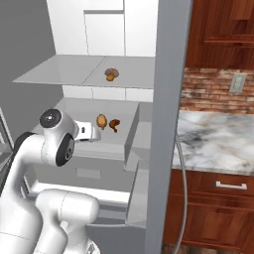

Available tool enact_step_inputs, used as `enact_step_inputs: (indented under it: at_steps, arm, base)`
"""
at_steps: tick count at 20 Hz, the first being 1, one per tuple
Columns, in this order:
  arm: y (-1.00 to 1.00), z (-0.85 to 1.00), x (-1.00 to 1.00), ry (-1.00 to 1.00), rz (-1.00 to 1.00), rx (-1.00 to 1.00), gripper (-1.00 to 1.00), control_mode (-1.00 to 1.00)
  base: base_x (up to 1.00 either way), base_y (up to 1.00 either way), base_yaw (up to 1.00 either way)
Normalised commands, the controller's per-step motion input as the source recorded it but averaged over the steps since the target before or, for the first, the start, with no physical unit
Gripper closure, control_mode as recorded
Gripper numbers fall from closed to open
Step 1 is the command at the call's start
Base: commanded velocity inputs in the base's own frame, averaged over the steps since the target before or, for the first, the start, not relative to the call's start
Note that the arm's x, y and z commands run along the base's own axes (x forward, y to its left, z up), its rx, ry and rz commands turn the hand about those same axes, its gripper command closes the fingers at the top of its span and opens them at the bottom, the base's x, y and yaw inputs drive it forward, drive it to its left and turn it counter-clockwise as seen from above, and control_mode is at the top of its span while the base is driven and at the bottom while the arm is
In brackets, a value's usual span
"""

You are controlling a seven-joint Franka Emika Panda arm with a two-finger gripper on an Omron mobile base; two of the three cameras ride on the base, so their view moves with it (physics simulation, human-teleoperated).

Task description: Place one mushroom and one chicken drumstick in each tupperware on the nearby counter, to pack two identical lunches.

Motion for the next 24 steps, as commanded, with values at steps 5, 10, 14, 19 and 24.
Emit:
enact_step_inputs:
  at_steps: [5, 10, 14, 19, 24]
  arm:
    - [0.17, 0.0, 0.63, -0.02, 0.0, 0.09, -1.0, -1.0]
    - [0.15, 0.0, 0.66, 0.03, 0.0, 0.11, -1.0, -1.0]
    - [0.08, 0.0, 0.7, 0.01, 0.0, 0.04, -1.0, -1.0]
    - [0.09, 0.0, 0.64, 0.0, 0.0, 0.0, -1.0, -1.0]
    - [0.01, -0.08, 0.6, 0.01, 0.0, 0.0, -1.0, -1.0]
  base:
    - [0.0, 0.0, 0.0]
    - [0.0, 0.0, 0.0]
    - [0.0, 0.0, 0.0]
    - [0.0, 0.0, 0.0]
    - [0.0, 0.0, 0.0]
